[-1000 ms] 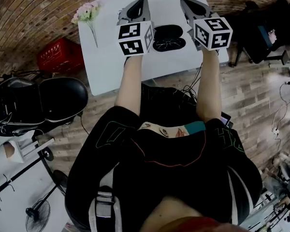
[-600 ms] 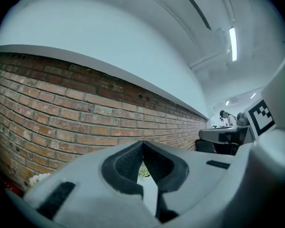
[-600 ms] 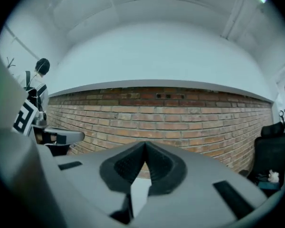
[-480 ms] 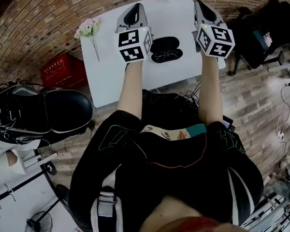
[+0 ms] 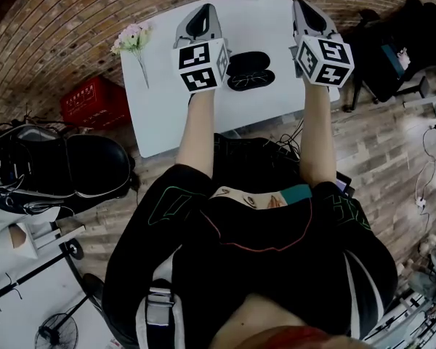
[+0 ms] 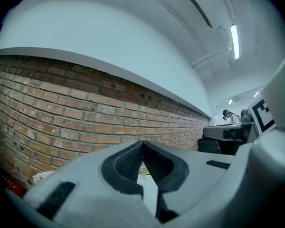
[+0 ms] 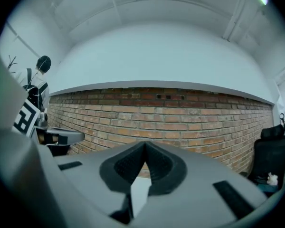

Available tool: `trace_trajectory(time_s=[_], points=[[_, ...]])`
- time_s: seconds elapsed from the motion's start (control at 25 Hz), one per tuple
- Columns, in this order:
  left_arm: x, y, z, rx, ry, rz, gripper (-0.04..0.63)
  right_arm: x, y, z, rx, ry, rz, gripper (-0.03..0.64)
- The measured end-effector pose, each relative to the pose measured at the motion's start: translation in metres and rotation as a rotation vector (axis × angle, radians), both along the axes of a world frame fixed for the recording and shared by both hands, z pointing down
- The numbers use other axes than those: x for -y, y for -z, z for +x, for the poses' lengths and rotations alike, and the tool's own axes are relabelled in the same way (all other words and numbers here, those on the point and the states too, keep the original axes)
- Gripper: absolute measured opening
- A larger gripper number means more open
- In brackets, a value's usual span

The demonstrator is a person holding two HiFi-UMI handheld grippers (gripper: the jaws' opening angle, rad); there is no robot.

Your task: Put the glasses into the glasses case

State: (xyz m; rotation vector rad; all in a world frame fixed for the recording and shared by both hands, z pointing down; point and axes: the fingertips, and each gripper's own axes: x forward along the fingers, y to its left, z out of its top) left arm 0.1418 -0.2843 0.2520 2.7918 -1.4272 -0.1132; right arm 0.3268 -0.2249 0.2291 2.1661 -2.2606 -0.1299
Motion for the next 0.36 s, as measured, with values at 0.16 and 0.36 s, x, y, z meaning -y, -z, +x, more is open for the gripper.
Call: trace_trajectory(time_s=[0.16, 0.36], points=[[0.0003, -0.0036, -0.0006, 0.004, -0.001, -0.006, -0.002, 0.0003, -0.0014, -0.0038, -0.012, 0.01, 0.0, 0.006], [0.0072, -0.0059, 0.0036, 0.006, -0.003, -0.011, -0.002, 0.007, -0.0019, -0.0024, -0.029, 0.021, -0.001, 0.006]])
